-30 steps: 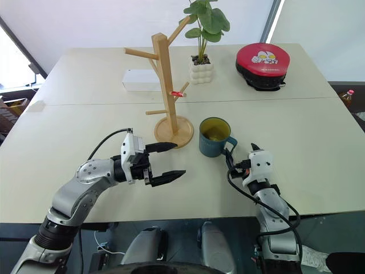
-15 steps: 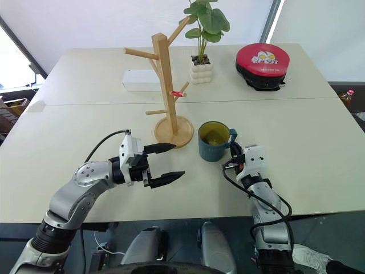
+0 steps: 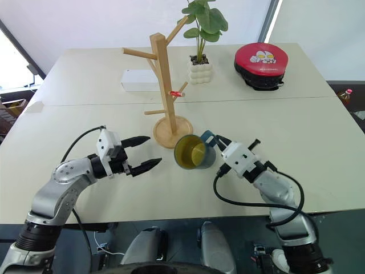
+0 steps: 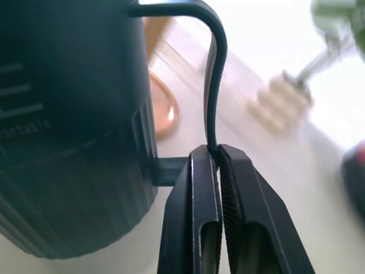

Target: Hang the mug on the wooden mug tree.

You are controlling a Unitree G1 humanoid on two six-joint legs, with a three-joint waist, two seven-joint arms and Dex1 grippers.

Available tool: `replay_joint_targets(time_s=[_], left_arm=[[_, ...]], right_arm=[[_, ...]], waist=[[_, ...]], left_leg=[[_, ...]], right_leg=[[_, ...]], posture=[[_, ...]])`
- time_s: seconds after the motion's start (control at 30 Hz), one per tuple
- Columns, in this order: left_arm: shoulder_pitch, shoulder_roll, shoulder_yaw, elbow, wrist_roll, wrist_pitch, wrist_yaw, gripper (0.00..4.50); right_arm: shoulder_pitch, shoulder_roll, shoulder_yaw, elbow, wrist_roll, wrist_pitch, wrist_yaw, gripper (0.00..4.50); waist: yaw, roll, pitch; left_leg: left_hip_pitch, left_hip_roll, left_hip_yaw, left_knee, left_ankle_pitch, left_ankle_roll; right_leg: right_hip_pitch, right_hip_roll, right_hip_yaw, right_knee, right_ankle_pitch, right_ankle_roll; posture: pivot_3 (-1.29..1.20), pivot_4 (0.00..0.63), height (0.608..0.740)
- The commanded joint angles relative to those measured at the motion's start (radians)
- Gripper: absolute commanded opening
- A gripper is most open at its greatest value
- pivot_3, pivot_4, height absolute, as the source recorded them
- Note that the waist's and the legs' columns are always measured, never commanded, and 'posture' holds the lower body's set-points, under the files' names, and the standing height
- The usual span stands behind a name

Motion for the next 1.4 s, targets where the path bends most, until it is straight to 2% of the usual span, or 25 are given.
replay_joint_targets(time_s=[0.03, 0.2, 0.63, 1.4], left_arm=[[-0.014, 0.0, 0.034, 0.002, 0.001, -0.039, -0.001, 4.5], [-0.012, -0.002, 0.047, -0.005, -0.01, -0.045, 0.002, 4.5], [-0.047, 0.023, 0.135, -0.078, -0.14, 0.038, -0.002, 4.5], [-0.082, 0.041, 0.197, -0.152, -0.28, 0.133, 0.023, 4.5]], right_arm=[[-0.095, -0.015, -0.009, -0.086, 0.004, 0.017, 0.025, 0.03], [-0.21, -0.025, -0.009, -0.122, 0.016, 0.092, 0.063, 0.03], [-0.388, -0.024, 0.012, -0.111, 0.013, 0.231, 0.112, 0.03], [-0.554, 0.018, 0.148, 0.043, -0.086, 0.349, 0.103, 0.03]], waist=[[0.001, 0.0, 0.0], [0.004, -0.001, 0.0], [0.001, -0.001, 0.0], [0.002, -0.001, 0.0]], left_leg=[[0.0, 0.0, 0.0, 0.0, 0.0, 0.0], [-0.001, 0.0, -0.001, 0.0, 0.0, 0.0], [-0.001, 0.0, 0.0, 0.0, 0.0, 0.0], [-0.002, 0.0, 0.0, 0.0, 0.0, 0.0]], right_leg=[[0.0, 0.0, 0.0, 0.0, 0.0, 0.0], [0.0, -0.001, 0.0, 0.0, 0.0, 0.0], [-0.001, -0.001, 0.0, 0.0, 0.0, 0.0], [-0.001, -0.002, 0.0, 0.0, 0.0, 0.0]], posture=[[0.0, 0.15, 0.74], [0.0, 0.15, 0.74], [0.0, 0.15, 0.74], [0.0, 0.15, 0.74]])
